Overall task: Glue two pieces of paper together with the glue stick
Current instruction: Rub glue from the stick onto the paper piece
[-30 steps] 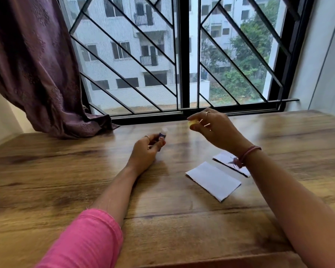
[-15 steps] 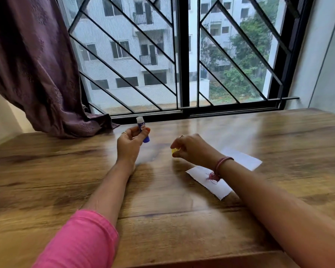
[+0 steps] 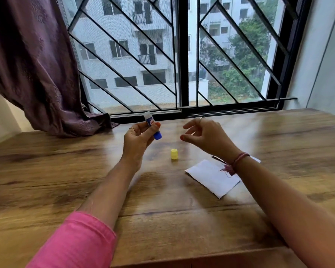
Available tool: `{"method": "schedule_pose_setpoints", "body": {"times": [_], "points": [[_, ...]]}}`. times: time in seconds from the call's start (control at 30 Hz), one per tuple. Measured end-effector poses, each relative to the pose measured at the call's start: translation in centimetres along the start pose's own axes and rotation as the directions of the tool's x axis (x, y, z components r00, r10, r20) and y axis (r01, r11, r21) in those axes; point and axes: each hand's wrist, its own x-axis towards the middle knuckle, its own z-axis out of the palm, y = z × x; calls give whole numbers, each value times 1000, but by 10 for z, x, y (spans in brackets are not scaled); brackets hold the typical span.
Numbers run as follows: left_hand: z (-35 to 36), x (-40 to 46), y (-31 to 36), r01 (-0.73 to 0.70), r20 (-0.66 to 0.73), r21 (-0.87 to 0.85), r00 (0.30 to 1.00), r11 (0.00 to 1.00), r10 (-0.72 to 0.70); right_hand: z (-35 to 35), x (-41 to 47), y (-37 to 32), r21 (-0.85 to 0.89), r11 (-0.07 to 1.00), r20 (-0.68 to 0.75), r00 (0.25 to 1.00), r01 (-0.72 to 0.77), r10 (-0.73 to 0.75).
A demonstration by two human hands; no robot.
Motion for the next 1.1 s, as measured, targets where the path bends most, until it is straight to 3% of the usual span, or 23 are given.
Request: {"method": "schedule_pose_setpoints", "body": {"times": [0.2,0.47,0.63,0.87,1.0,1.1], "points": [[20,-19,3,59,111,-27,992,998,-56,-13,-16,-16,283,954,-13,994,-102,110],[48,-44,7,135,298,-86,949,987,-104,-17,-55,-16,160,979,21,992,-130,128],[58,-52,3,215,323,-128,932,968,-164,-8,-62,-13,400,905,-40,984,-145,176],[57,-50,0,198,326,-130,934,972,-147,-1,-68,-14,477,862,-68,971,-169,228],[57,-52,0,169,315,-114,941,979,-125,-2,-69,-16,541,817,-3,971,-200,240],[56,-51,1,172,311,-112,941,979,-130,-1,-70,-16,648,717,100,962,-256,254]]}}
